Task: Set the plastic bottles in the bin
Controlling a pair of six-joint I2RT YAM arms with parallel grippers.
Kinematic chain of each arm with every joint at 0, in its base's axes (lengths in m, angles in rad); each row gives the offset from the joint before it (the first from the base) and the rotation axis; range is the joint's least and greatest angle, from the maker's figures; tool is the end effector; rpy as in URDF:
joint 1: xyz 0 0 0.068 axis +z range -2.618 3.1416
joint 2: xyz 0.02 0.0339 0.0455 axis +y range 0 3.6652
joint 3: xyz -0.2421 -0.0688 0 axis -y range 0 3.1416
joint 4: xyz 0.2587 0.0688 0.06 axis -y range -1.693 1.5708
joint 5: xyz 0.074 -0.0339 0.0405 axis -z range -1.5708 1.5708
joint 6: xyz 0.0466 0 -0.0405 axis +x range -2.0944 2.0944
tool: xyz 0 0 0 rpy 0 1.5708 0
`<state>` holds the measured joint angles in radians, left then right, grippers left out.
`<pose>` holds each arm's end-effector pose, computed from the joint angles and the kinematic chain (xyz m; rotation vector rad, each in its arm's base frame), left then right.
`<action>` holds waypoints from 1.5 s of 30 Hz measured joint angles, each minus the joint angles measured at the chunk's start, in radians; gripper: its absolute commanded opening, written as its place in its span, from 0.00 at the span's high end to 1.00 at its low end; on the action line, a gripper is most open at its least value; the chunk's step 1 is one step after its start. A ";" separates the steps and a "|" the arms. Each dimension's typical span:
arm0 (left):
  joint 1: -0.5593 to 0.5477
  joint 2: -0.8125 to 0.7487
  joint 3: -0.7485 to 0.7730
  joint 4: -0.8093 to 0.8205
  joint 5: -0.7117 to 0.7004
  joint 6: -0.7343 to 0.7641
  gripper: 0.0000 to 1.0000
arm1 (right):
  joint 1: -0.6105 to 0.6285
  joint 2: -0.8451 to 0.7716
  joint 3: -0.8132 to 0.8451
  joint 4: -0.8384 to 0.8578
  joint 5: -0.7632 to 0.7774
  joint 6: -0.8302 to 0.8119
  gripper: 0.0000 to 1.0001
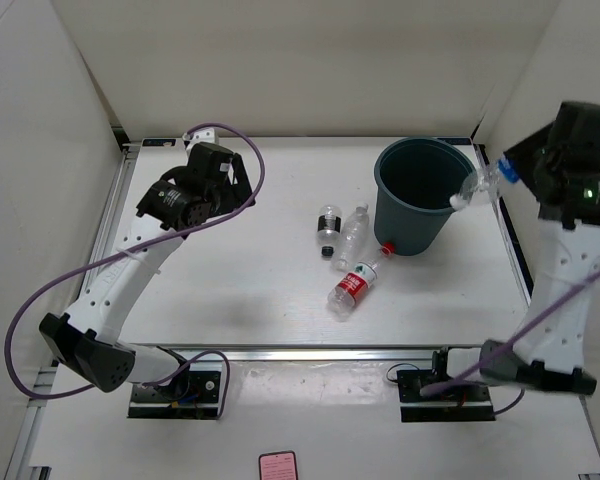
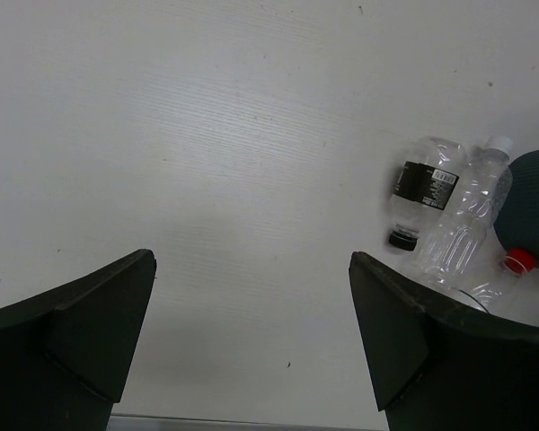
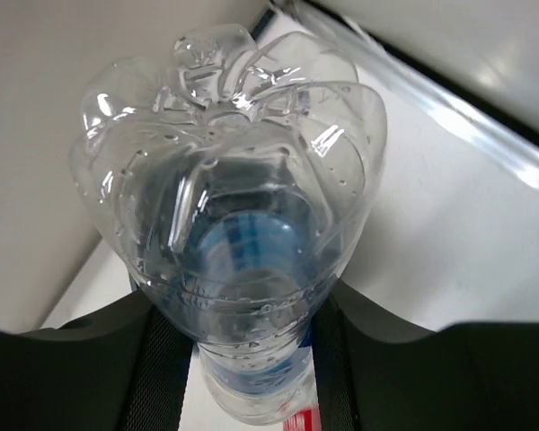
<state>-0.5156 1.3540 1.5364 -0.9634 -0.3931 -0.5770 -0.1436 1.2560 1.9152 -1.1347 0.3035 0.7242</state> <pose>0.2651 -0.1297 0.3735 -0.2583 2.2663 -0.1055 0.2139 -0.0450 0.4953 1.0175 1.7489 0.0565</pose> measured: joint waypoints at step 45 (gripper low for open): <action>0.000 -0.095 -0.153 -0.019 -0.013 -0.014 0.00 | 0.307 -0.360 -1.085 0.248 -0.378 0.273 0.01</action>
<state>-0.5156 1.2594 1.3838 -0.9829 -0.4065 -0.5911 0.1638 0.8959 0.8303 -0.8867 -0.0742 0.9974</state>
